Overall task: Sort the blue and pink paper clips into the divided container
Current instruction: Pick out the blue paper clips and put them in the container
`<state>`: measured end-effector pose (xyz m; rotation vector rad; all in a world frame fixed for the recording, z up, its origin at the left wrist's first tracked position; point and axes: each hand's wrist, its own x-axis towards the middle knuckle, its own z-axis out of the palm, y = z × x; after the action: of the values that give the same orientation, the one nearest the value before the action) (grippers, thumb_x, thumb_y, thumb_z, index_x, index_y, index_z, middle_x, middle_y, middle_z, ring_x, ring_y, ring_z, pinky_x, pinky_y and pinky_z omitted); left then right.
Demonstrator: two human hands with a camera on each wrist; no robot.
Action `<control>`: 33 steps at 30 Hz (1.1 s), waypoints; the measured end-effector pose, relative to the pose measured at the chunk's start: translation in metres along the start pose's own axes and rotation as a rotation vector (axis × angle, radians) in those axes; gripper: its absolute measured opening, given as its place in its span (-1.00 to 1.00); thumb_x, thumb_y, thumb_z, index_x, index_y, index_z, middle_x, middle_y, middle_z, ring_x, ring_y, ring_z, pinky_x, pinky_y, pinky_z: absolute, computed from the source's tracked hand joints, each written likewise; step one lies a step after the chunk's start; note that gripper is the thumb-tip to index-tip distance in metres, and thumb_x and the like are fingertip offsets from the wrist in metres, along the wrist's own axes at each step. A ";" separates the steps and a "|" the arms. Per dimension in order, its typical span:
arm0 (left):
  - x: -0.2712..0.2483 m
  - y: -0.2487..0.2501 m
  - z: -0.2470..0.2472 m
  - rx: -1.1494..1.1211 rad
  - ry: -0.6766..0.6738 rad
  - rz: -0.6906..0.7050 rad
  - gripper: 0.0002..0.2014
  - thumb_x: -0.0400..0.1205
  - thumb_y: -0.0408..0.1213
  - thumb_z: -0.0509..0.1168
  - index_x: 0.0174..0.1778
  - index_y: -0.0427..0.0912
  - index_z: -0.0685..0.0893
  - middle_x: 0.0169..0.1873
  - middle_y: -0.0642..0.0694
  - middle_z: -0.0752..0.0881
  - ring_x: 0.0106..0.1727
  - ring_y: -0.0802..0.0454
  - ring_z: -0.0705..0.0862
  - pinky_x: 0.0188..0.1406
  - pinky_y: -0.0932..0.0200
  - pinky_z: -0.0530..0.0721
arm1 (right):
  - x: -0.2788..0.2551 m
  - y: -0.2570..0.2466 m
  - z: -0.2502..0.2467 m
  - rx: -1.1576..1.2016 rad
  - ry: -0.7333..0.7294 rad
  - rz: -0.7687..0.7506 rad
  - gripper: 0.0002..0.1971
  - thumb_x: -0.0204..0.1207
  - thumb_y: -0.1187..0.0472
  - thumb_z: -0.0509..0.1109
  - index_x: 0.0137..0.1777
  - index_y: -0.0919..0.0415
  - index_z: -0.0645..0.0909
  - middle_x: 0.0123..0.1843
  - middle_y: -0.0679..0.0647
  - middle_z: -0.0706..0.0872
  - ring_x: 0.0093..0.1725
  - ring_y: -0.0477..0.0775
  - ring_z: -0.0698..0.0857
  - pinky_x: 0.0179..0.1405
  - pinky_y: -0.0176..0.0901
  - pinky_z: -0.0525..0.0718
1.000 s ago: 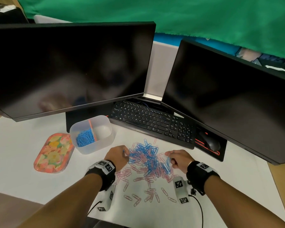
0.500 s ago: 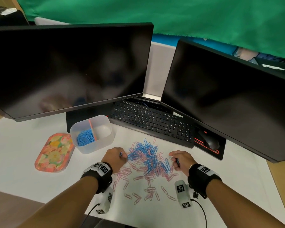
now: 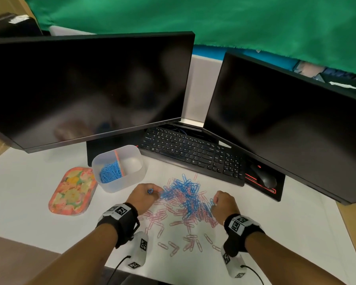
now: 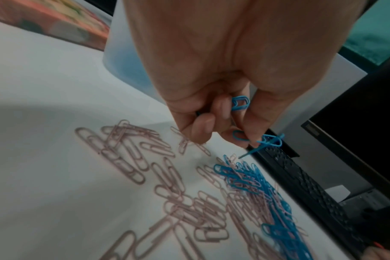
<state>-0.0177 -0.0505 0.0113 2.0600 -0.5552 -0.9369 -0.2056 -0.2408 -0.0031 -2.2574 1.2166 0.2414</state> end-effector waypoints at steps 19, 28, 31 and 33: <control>-0.020 0.017 -0.021 -0.679 -0.074 -0.059 -0.80 0.64 -0.59 0.19 -0.26 -0.28 0.56 -0.07 -0.39 0.79 -0.62 0.14 0.16 -0.56 0.30 0.15 | -0.002 0.002 -0.021 0.768 -0.309 0.228 -0.82 0.57 0.43 0.30 0.07 0.32 0.69 -0.43 0.04 0.46 -0.49 -0.06 0.33 -0.56 -0.29 0.39; -0.029 0.028 -0.028 -0.947 -0.081 -0.079 -0.86 0.66 -0.50 0.14 -0.16 -0.25 0.54 -0.28 -0.30 0.70 -0.60 0.11 0.21 -0.56 0.27 0.20 | -0.012 -0.057 -0.025 1.123 -0.564 0.242 -0.75 0.69 0.19 0.18 -0.17 0.25 0.58 -0.39 0.06 0.51 -0.57 -0.07 0.26 -0.55 -0.22 0.22; -0.033 0.028 -0.041 -1.023 -0.053 -0.081 -0.91 0.68 -0.43 0.13 -0.09 -0.23 0.51 -0.35 -0.20 0.62 -0.57 0.11 0.22 -0.56 0.26 0.21 | -0.015 -0.096 -0.021 1.111 -0.635 0.203 -0.75 0.68 0.18 0.17 -0.22 0.20 0.52 -0.42 0.04 0.49 -0.56 -0.07 0.27 -0.55 -0.23 0.23; -0.033 0.026 -0.053 -1.050 -0.005 -0.085 -0.92 0.68 -0.40 0.12 -0.01 -0.23 0.51 -0.37 -0.15 0.58 -0.56 0.11 0.24 -0.56 0.27 0.23 | -0.017 -0.127 -0.015 1.060 -0.679 0.175 -0.75 0.68 0.19 0.16 -0.21 0.22 0.53 -0.42 0.04 0.50 -0.55 -0.07 0.28 -0.57 -0.24 0.22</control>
<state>0.0005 -0.0188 0.0684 1.1274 0.0611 -0.9839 -0.1135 -0.1822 0.0650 -1.0242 0.8434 0.2973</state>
